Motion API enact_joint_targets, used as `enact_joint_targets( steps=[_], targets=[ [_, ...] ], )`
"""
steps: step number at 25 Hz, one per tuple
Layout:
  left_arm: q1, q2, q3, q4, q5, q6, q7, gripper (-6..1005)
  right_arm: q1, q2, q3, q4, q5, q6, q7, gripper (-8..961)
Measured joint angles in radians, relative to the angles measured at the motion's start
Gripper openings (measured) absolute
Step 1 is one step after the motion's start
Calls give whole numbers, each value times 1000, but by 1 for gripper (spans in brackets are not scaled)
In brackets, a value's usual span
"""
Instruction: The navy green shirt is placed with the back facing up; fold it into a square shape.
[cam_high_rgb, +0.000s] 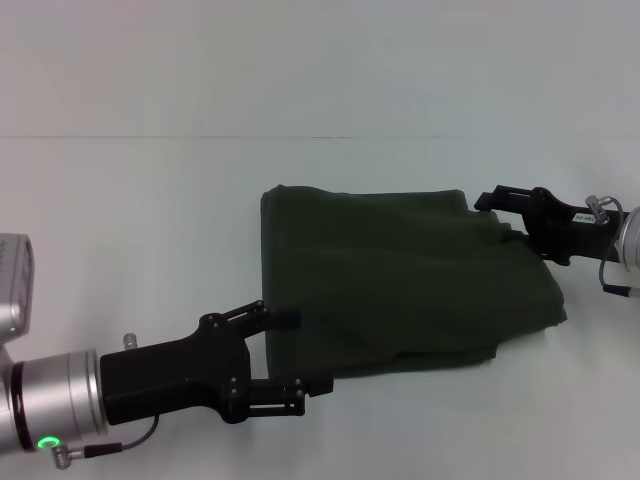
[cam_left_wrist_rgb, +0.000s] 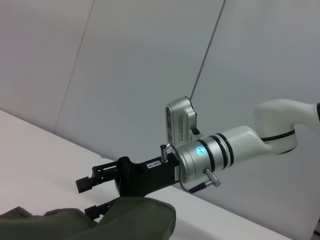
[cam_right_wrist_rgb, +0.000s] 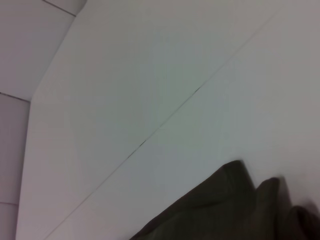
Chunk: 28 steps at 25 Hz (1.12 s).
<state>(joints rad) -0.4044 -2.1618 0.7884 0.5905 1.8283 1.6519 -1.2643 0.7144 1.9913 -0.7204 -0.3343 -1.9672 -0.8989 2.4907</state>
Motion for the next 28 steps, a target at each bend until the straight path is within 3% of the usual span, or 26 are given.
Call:
enact_joint_targets(
  steps=[9,17,28],
  targets=[
    [5,1,0,0,0,2,-1,949,7,8,3,-1,1,-18,-7,753],
    [8,1,0,-1,0,4,-1,949,-7,2,0,-1,-1,-10,-10,745],
    [7,1,0,-2,0,5,-1,950,11,19,-1,-8,-2,-8,-42,735]
  ],
)
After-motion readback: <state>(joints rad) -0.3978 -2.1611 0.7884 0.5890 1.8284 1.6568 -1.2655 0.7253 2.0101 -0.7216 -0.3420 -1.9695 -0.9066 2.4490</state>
